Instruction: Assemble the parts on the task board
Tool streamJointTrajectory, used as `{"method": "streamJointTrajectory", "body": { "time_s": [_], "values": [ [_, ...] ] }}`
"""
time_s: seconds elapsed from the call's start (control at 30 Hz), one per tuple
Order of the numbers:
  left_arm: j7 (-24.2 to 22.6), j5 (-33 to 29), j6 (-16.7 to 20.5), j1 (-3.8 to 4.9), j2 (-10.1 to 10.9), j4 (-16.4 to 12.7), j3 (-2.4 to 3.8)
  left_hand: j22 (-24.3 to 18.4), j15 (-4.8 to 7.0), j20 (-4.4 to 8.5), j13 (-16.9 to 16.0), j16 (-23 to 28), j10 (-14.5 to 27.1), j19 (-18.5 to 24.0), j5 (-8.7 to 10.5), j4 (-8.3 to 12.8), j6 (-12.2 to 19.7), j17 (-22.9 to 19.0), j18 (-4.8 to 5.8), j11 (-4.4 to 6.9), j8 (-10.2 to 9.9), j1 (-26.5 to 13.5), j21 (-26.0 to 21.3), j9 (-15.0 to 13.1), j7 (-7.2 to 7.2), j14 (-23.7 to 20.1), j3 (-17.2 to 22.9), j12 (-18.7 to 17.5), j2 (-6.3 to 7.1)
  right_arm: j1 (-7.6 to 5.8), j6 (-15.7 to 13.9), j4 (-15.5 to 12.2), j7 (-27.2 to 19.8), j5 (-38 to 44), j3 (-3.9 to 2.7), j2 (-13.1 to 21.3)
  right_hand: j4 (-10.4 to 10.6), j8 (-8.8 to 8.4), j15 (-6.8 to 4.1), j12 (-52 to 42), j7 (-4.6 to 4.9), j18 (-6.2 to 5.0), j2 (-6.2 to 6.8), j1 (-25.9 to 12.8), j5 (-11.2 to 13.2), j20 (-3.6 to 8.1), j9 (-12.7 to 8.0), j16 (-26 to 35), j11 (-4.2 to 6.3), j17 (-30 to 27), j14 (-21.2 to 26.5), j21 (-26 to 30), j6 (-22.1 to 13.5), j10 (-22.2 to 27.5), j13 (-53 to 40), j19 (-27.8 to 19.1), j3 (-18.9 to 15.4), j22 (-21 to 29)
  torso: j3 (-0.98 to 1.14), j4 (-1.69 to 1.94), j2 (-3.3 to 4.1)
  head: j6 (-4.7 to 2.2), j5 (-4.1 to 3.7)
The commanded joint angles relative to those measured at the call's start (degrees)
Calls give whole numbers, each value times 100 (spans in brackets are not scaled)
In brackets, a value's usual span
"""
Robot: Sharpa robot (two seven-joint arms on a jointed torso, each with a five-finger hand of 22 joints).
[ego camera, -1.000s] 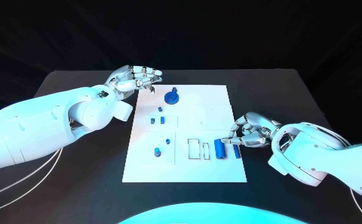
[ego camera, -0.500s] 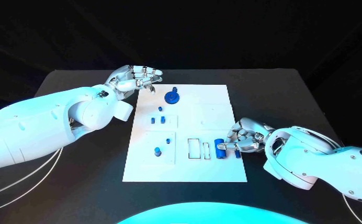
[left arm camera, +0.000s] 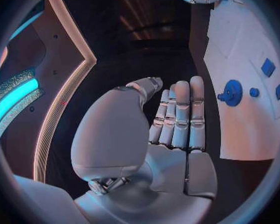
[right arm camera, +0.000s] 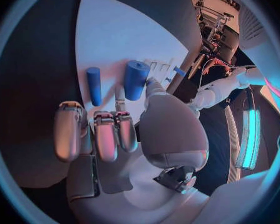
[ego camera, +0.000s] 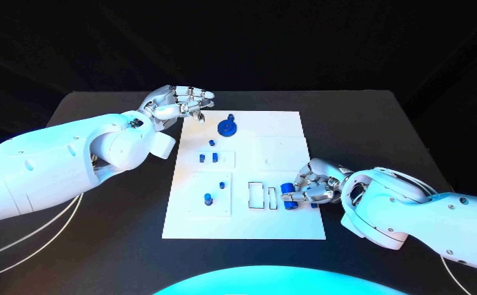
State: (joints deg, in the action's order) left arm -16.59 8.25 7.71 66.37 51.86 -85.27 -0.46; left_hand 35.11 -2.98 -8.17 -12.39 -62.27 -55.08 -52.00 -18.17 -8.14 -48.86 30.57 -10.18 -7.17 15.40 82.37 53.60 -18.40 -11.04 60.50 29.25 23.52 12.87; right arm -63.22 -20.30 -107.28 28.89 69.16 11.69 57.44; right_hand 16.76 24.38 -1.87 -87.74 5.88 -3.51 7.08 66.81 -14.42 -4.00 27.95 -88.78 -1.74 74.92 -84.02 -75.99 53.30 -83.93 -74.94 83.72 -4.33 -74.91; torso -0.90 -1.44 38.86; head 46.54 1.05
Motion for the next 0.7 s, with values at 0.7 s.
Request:
{"method": "streamJointTrajectory", "body": {
  "time_s": [0.7],
  "values": [
    [-39,-35,-88,1,-28,24,4,-7,-1,-21,7,28,48,18,-6,-15,41,-9,-37,-13,12,-18,-22,5,-5,-36,-35,27,-18,-97,-561,-181,-63,-925,28,33,-47,149,-158,-27,-159,82,-387,1139,-32,113,-113,-19,165,1109,-517,-73,307,-428,-1238,173,181,-1048,2,-6,-2,-33,4]
  ]
}}
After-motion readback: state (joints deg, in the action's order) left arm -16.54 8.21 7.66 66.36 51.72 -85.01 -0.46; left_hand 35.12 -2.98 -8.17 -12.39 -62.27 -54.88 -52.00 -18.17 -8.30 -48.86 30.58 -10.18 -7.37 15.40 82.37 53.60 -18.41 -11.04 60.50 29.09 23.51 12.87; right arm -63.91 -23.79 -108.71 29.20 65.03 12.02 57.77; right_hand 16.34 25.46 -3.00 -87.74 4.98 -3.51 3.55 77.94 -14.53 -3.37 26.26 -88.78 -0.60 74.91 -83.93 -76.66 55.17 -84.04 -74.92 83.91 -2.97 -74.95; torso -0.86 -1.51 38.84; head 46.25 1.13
